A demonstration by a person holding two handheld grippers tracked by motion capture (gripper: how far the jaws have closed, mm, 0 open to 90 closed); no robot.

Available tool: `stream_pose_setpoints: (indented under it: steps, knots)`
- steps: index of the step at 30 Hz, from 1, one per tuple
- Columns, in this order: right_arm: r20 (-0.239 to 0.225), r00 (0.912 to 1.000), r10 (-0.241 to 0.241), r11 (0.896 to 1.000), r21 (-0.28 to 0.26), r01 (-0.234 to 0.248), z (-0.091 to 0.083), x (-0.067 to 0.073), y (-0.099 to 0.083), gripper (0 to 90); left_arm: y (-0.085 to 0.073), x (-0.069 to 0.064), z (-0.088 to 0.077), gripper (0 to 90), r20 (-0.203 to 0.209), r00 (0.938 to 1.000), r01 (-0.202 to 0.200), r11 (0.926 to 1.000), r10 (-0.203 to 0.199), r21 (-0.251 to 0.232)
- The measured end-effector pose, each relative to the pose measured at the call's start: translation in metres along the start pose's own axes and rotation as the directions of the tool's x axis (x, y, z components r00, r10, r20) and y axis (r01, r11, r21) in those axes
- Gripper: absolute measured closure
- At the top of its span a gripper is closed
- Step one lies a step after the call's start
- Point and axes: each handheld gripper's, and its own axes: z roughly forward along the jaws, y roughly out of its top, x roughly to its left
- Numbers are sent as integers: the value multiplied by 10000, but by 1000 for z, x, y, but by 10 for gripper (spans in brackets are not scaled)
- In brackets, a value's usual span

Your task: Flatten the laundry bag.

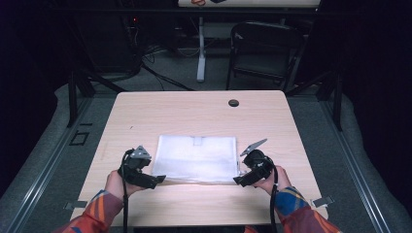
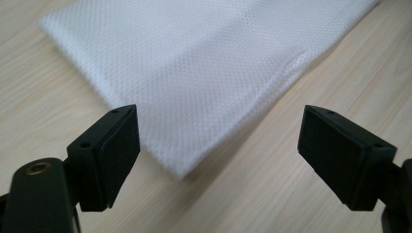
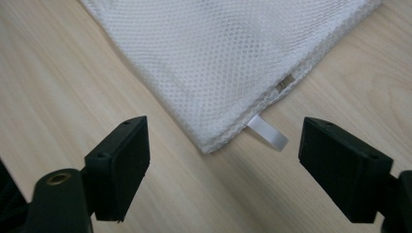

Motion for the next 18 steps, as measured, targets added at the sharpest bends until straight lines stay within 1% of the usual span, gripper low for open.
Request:
stream_pose_setpoints:
  steps: [1,2,3,5,7,8,9,10,11,12,13,15,16,17,18]
  knots:
    - [-105,9999,-6,9999,-133,5,-2,-1,-2,163,3,-3,3,156,144,9998,-113,9999,112,45]
    - [-83,9999,78,9999,-115,-79,-5,-1,-2,156,6,-6,7,157,196,9996,-224,9997,223,42]
    - [-90,9999,143,9996,-222,-145,-6,0,-4,153,9,-9,11,158,215,9991,-380,9993,379,71]
    - [-67,9997,242,9991,-334,-245,-11,0,-7,158,15,-16,20,165,368,9969,-702,9973,693,237]
    - [-31,9998,204,9994,-291,-205,-13,0,-9,160,22,-22,30,172,463,9930,-1112,9927,1090,461]
    - [-146,9996,234,9991,-359,-240,-13,0,-10,164,26,-25,35,183,542,9909,-1260,9908,1233,500]
    - [-34,9998,188,9996,-231,-188,-13,0,-11,168,29,-28,40,199,542,9886,-1432,9881,1402,557]
    - [-13,9997,234,9994,-245,-234,-12,0,-12,170,33,-31,45,210,663,9862,-1558,9859,1518,605]
    - [-84,9995,297,9991,-313,-300,-11,-1,-14,188,37,-34,50,254,710,9836,-1705,9833,1659,636]
    - [-84,9995,297,9991,-313,-300,-11,-1,-14,188,39,-38,55,254,665,9810,-1867,9803,1824,647]
    - [-68,9995,309,9993,-196,-310,-10,-2,-13,188,42,-39,59,271,918,9760,-2044,9759,1973,766]
    - [-50,9995,308,9995,-97,-309,-9,-2,-13,194,46,-44,67,296,897,9704,-2324,9678,2240,965]
    - [-30,9996,269,9996,-78,-269,-8,-2,-13,199,47,-45,71,312,1035,9665,-2452,9640,2348,1026]
    - [-100,9997,226,9996,-161,-227,-6,-2,-13,203,49,-46,75,360,1025,9632,-2599,9580,2484,1210]
    - [-100,9997,226,9996,-161,-227,-6,-2,-13,203,49,-46,75,368,1025,9632,-2599,9580,2484,1210]
